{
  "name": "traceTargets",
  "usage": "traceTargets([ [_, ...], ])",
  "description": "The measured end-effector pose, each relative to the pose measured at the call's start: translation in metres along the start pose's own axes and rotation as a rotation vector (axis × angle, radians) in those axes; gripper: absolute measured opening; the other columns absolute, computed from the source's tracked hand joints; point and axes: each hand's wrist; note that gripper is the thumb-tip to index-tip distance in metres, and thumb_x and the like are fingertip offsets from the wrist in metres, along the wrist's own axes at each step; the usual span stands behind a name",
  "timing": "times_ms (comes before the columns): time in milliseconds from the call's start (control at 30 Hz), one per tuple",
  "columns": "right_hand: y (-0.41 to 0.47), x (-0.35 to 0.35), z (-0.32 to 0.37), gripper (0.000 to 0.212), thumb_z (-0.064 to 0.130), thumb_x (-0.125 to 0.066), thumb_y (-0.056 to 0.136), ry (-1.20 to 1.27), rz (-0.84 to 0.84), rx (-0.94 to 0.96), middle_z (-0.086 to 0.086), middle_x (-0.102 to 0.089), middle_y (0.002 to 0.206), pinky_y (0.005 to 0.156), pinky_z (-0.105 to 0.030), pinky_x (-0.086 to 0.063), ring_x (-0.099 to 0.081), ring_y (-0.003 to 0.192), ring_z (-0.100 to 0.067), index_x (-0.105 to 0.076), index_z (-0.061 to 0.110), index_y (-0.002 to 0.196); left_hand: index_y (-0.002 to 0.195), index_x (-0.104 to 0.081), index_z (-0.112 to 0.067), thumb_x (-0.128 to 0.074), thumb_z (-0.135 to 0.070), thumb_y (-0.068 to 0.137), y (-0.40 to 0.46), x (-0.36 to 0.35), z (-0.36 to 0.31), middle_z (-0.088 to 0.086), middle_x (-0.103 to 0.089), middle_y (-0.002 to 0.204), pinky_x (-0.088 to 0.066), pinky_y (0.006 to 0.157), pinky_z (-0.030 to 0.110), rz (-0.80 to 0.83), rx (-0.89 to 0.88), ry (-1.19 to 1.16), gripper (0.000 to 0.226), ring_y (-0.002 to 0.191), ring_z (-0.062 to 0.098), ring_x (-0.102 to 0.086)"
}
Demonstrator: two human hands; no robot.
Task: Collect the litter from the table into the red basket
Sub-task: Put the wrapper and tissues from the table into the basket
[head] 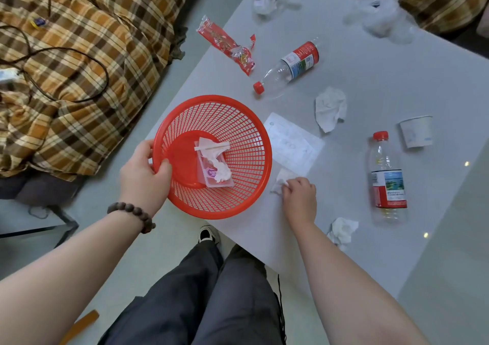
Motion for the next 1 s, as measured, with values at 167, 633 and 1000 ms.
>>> traceTargets([
  [167,-0.025,0.051,0.049,0.017,0.022,-0.053,0.093,0.324,-0.309,-0.014,0.000,-0.061,0.108,0.069,-0.014,-0.029,-0.050,0.102,-0.019,-0.067,0.014,0.098,0.108,-0.056,-0.027,-0.055,-0.013,0.094,-0.007,0.003,0.004,-0.012,-0.062,0.088,-0.048,0.063,0.025,-0.002,0.002,-0.048,0.020,0.072,0.002,-0.060],
  [633,-0.067,0.036,0.183,0.030,0.027,-0.054,0.093,0.166,-0.011,0.473,-0.005,-0.061,0.116,0.093,-0.037,-0.041,-0.047,0.109,-0.023,-0.063,0.015,0.118,0.107,-0.058,-0.032,-0.059,-0.006,0.091,-0.038,0.026,0.007,-0.024,-0.062,0.091,-0.043,0.062,0.002,0.155,-0.202,-0.197,0.030,0.075,-0.016,-0.059],
  [1000,-0.111,0.056,0.160,0.058,0.042,-0.058,0.088,0.231,0.013,0.205,-0.001,-0.033,0.149,0.110,-0.041,-0.031,-0.028,0.136,-0.020,-0.039,0.027,0.140,0.111,-0.060,-0.028,-0.058,-0.015,0.090,-0.019,0.032,0.015,-0.007,-0.066,0.098,-0.052,0.062,0.026,0.168,-0.131,-0.226,0.025,0.078,0.011,-0.066],
])
Point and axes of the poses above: each hand's wrist, its own y-axis towards the middle knuckle, its own x-axis out of the back of the hand, z = x × y
